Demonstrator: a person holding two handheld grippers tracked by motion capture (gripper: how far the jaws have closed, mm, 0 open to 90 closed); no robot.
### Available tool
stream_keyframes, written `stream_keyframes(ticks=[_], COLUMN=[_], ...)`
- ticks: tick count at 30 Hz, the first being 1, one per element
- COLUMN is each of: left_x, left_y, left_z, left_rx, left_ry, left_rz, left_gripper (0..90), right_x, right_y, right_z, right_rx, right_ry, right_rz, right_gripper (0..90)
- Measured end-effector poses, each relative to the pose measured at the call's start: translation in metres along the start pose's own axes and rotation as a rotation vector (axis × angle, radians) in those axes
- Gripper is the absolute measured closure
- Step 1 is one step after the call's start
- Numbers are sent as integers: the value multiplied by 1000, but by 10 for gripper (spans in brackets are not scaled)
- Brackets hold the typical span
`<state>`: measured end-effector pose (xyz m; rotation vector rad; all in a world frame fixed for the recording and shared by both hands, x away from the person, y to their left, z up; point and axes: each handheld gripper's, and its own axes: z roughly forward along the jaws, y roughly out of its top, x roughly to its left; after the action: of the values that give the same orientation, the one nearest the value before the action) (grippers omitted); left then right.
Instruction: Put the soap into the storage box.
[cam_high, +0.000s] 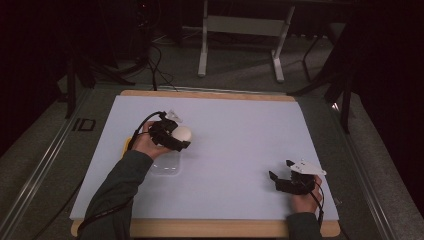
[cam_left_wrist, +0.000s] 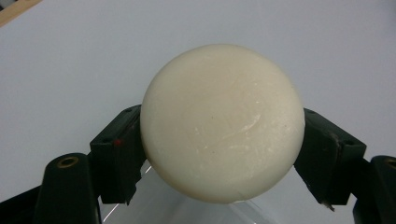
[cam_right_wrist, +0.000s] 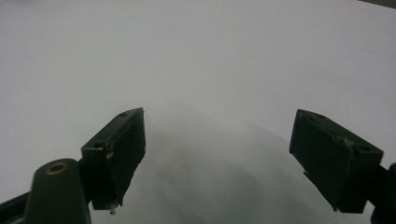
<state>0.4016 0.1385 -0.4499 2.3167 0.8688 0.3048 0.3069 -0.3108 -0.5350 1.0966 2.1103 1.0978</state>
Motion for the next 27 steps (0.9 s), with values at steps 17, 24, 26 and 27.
stream_keyframes(ticks=[17,24,26,27], left_x=[4,5,7,7], left_y=[-3,-4,-4,-5], left_z=[-14,-18,-19,-20], left_rx=[5,1,4,3], left_ry=[17,16,15,17], left_rz=[10,5,9,7], left_gripper=[250,250,250,250], right_x=[0,0,0,0], right_y=[0,0,0,0], right_z=[0,0,0,0], right_rx=[1,1,0,-1], right_ry=[1,2,1,0], right_rz=[-4,-5,-5,-6], right_gripper=[182,182,182,182])
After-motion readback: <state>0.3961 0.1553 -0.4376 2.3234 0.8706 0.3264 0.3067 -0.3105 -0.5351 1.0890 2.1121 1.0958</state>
